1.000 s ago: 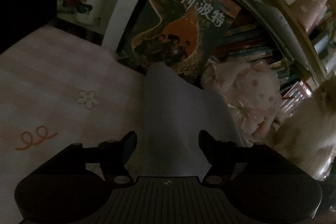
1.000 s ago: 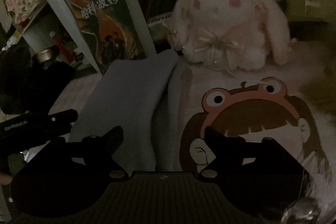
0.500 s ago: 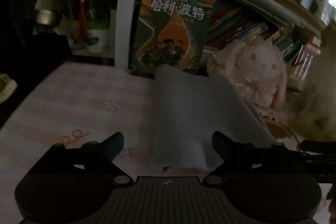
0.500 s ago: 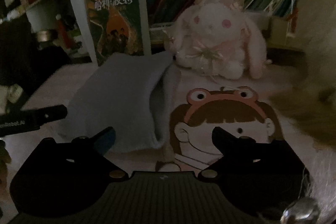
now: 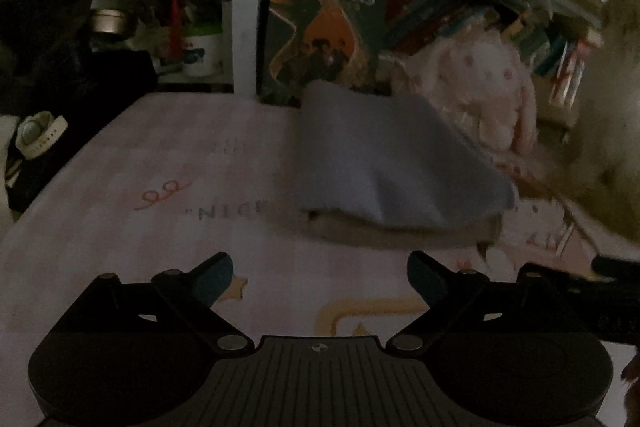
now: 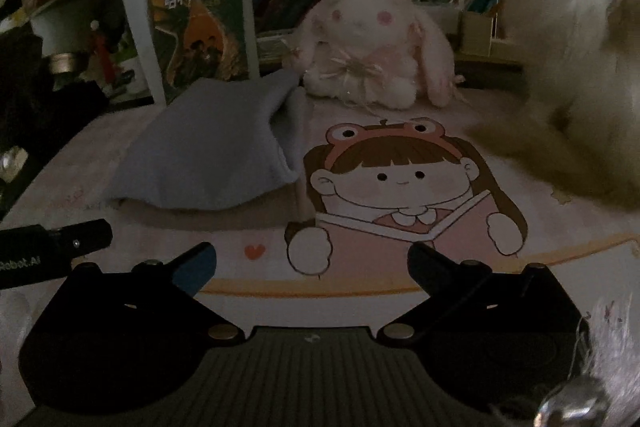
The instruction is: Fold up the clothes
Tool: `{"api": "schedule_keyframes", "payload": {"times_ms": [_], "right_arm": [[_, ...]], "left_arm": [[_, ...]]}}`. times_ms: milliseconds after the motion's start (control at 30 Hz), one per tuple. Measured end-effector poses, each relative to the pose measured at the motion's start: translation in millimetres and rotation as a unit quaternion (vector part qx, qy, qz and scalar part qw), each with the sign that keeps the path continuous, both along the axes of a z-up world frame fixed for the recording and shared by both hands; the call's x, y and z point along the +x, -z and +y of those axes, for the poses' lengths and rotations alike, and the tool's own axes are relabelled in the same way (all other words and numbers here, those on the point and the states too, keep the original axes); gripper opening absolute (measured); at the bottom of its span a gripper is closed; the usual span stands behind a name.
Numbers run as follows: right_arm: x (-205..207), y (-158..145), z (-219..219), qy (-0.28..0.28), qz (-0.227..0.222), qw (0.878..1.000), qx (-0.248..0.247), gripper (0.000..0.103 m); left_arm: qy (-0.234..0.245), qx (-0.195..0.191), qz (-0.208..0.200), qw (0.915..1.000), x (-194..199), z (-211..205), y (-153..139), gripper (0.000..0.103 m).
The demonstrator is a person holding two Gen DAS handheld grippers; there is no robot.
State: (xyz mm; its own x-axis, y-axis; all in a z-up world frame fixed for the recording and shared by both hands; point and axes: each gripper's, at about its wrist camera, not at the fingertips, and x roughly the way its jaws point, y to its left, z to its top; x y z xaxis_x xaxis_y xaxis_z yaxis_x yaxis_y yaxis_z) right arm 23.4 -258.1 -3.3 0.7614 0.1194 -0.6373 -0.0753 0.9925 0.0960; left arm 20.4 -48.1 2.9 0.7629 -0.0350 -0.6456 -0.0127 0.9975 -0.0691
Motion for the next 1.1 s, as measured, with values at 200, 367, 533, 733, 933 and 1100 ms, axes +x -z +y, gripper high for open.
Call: {"api": "schedule_keyframes", "payload": {"times_ms": [200,367,533,733,933,1100], "right_arm": [[-5.1,0.3,-1.6,0.009,0.001,1.0,-0.01,0.103],[-10.3,1.5,-1.0,0.012,0.009,1.0,-0.013,0.103],[-14.9,-0.7,0.4,0.009,0.008,1.0,-0.016,0.103],[-14.9,0.0,2.0,0.007,0.017,1.0,-0.018,0.103],[-12.9,1.0,4.5,0.001,0.023,1.0,-0.021,0.103],[-11.1,2.5,5.5,-0.001,0.025,0.999,-0.023,0.103]], "left_arm": [[0.031,0.022,0.003,0.9993,-6.9,-13.0,1.3,0.096],[0.027,0.02,-0.002,0.9994,-9.4,-12.4,-1.0,0.096],[0.027,0.017,0.001,0.9995,-11.9,-12.6,-0.6,0.096],[0.03,0.021,0.009,0.9993,-11.3,-13.6,1.0,0.096],[0.023,0.018,0.016,0.9994,-10.2,-12.2,3.3,0.096],[0.021,0.017,0.021,0.9994,-9.6,-12.3,5.3,0.096]]}}
